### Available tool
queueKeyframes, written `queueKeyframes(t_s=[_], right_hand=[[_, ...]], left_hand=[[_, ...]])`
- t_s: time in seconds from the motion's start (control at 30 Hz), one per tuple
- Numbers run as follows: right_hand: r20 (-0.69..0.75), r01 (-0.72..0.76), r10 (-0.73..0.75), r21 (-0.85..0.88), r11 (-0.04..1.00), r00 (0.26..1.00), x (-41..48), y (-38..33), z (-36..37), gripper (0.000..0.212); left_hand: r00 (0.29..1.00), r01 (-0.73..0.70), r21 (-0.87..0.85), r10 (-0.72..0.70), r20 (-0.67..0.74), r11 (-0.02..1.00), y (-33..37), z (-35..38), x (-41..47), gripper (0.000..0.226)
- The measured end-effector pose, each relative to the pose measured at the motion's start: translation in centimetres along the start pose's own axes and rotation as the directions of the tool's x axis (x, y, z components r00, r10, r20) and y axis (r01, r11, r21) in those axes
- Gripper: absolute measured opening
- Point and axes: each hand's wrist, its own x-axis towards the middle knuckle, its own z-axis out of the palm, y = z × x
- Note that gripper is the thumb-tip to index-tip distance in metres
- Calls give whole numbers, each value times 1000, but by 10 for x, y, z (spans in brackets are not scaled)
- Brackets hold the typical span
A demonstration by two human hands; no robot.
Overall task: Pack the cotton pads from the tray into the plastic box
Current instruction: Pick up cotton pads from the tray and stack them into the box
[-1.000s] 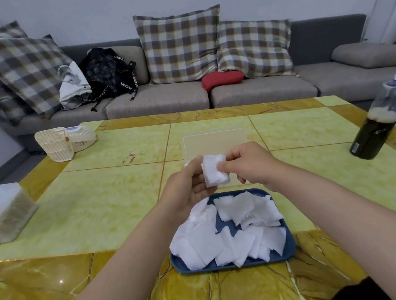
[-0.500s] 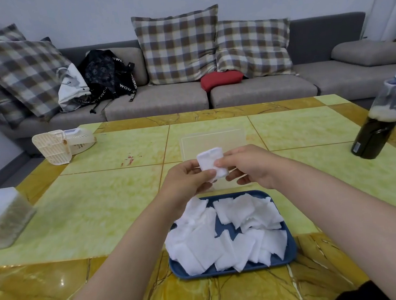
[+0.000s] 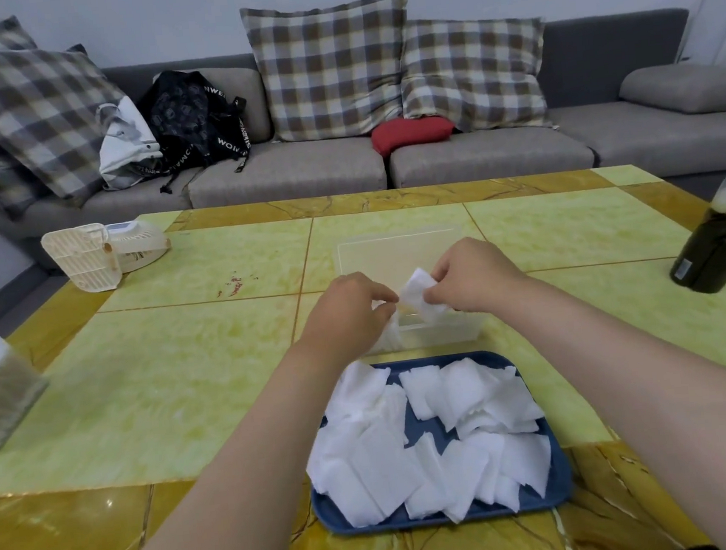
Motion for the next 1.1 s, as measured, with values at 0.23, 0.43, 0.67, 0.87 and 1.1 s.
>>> queueKeyframes(t_s=[0.23, 0.43, 0.67, 0.87, 1.1], right_hand=[[-26, -63, 58, -347, 936, 998, -3, -20, 9, 20], [-17, -108, 107, -229, 967, 994, 1, -34, 30, 24], [208, -196, 131, 338, 920, 969, 6, -22, 24, 24], [280, -148, 67, 280, 948, 958, 4, -19, 28, 22], [293, -161, 54, 356, 921, 955, -1, -17, 27, 17]], left_hand=[[999, 35, -5, -35, 0, 999, -7, 5, 3, 29], [1000, 13, 4, -13, 13, 1000, -7, 3, 3, 28], [993, -70, 30, 72, -93, 997, -12, 7, 3, 29], [996, -70, 82, 74, -43, 994, -14, 10, 4, 27], [997, -75, 137, 79, -21, 988, -8, 12, 4, 28]])
